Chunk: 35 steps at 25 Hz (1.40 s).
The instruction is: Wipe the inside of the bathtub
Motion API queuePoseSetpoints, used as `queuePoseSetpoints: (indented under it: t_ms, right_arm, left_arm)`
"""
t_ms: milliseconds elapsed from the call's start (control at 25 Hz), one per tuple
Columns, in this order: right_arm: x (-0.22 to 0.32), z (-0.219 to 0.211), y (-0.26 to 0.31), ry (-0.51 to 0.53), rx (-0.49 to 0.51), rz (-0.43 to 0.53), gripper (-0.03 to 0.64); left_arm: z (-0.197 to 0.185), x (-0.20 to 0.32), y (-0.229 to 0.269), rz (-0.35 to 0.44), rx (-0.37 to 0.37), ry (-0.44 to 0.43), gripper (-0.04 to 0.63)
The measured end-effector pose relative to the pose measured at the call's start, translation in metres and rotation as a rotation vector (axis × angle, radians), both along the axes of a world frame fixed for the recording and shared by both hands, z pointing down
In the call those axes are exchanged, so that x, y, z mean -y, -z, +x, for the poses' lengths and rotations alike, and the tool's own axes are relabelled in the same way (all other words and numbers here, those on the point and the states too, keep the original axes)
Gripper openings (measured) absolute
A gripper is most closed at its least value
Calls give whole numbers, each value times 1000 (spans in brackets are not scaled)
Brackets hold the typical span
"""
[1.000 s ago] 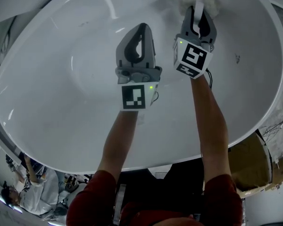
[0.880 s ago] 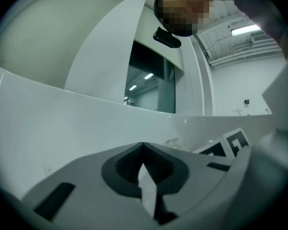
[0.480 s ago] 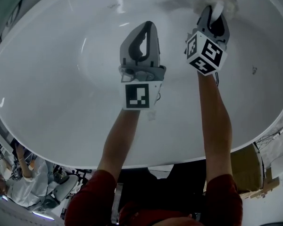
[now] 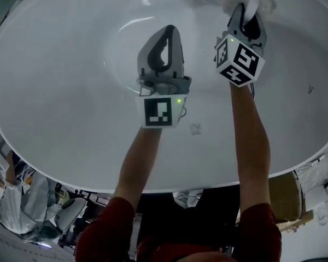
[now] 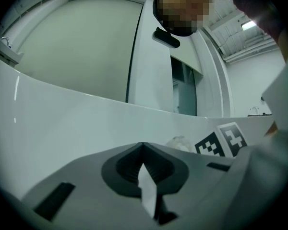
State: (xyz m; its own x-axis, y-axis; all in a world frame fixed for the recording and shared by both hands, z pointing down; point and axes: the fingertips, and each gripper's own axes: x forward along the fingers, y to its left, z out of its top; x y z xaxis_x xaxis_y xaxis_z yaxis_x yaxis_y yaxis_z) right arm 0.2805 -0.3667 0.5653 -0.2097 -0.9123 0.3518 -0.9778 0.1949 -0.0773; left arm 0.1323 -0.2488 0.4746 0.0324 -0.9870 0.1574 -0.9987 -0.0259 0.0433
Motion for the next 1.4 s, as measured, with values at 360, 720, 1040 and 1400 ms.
queuePoseSetpoints:
  t_ms: [360,720,1040,1400]
  right_arm:
    - [-43,-117,-6,69,-7,-17,98]
    - [-81,-273,-2,139,-3,-7,98]
    - [-121,-441,-9,323,16,-28,98]
    - [-172,-534,3,612,-61,-57,98]
  left_arm:
    - [-115,-60,8,6,19,102,16]
    - [-269,-121,6,2,35,217,15]
    - [-382,-162,7,-23,44,327,17]
    - [-416,-201,24,-1,31,387,15]
